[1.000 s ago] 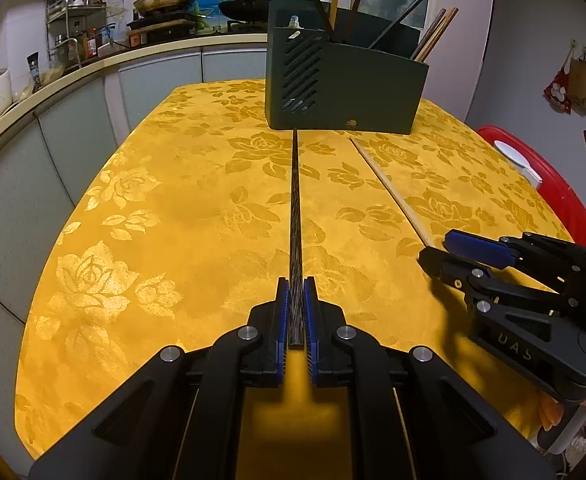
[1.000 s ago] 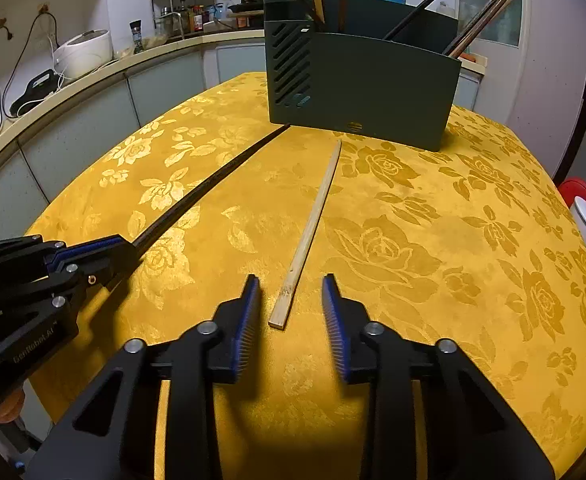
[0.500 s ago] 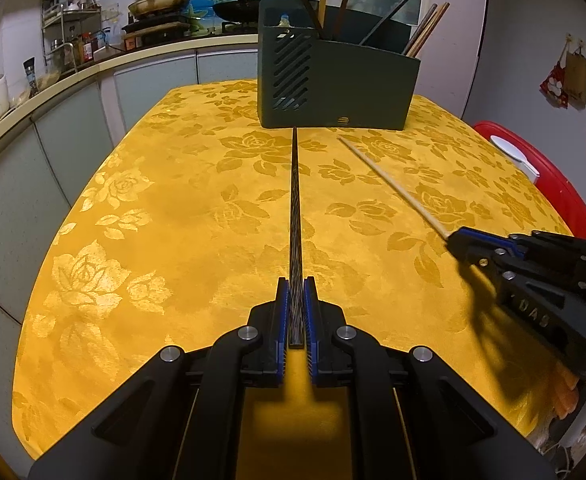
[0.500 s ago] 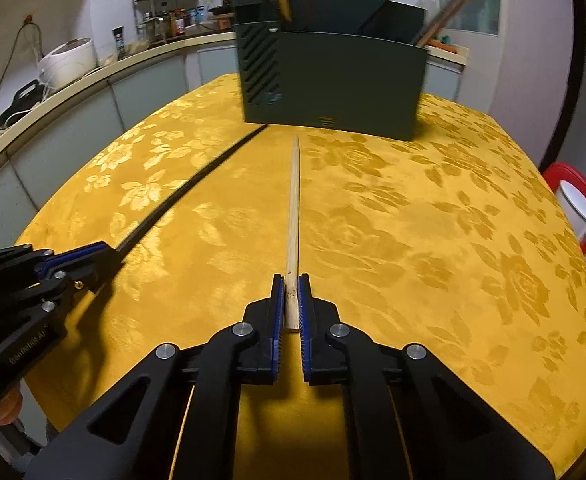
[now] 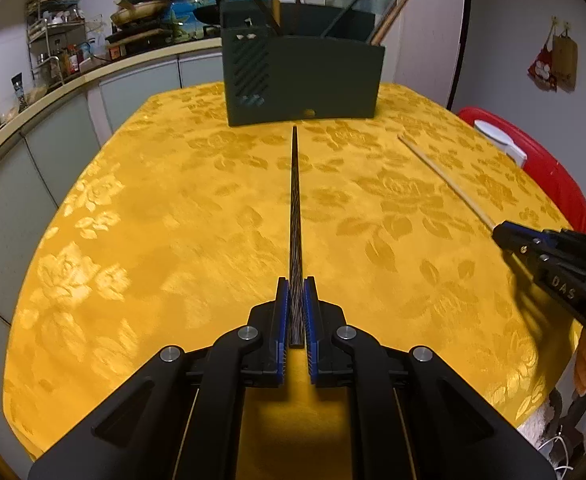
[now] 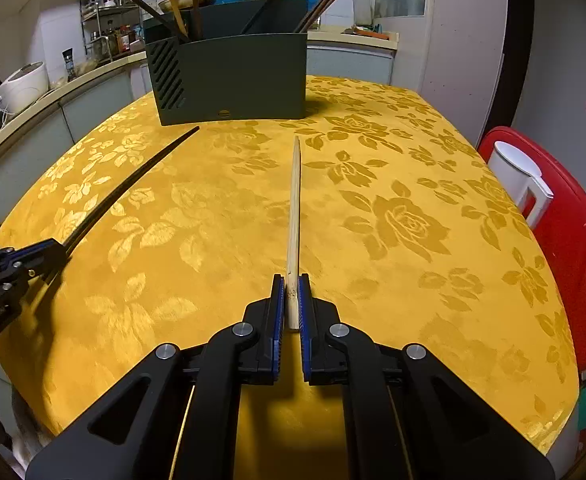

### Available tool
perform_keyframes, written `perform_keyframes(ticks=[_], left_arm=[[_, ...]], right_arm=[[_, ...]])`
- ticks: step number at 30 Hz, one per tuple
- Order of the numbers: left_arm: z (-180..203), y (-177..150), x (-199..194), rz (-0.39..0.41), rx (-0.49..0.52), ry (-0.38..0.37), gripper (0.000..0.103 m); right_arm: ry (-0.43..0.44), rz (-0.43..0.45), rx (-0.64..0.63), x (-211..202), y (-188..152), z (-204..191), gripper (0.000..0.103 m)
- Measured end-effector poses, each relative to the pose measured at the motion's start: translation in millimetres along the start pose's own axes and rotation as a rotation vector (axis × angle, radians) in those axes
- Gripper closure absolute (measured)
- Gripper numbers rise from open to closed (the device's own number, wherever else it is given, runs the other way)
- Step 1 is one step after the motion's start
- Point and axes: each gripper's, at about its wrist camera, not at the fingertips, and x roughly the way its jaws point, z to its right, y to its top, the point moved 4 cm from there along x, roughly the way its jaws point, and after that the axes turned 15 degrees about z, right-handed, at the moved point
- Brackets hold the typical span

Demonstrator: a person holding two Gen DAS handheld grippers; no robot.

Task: Organize utensils
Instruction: 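Close the right gripper on the light bamboo chopstick while the left holds the dark one, then lift both chopsticks and carry them toward the green holder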

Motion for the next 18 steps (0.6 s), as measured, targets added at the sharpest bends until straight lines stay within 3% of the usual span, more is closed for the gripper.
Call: perform_keyframes(ticks=[11, 13, 15, 16, 18], left_arm=[[4, -6, -11, 0.038, -0.055, 0.015, 0.092], [6, -6, -12, 0.045, -0.062, 0.001, 0.084], [8, -7, -14, 0.056, -0.061, 0.002, 0.057], [8, -8, -14, 0.06, -0.06, 0.011, 0.052], [8, -10, -15, 0.073, -0.056, 0.016, 0.051]], right_arm=[[0.099, 0.031, 0.028, -13, -9, -4, 0.094], [0.104, 0.035, 0.03, -14, -9, -3, 0.094], [0.103, 0.045, 0.029, -14, -10, -4, 0.093], [0.102, 0.049, 0.029, -14, -10, -4, 0.093], [0.103, 0.053, 0.031, -14, -10, -4, 0.093]])
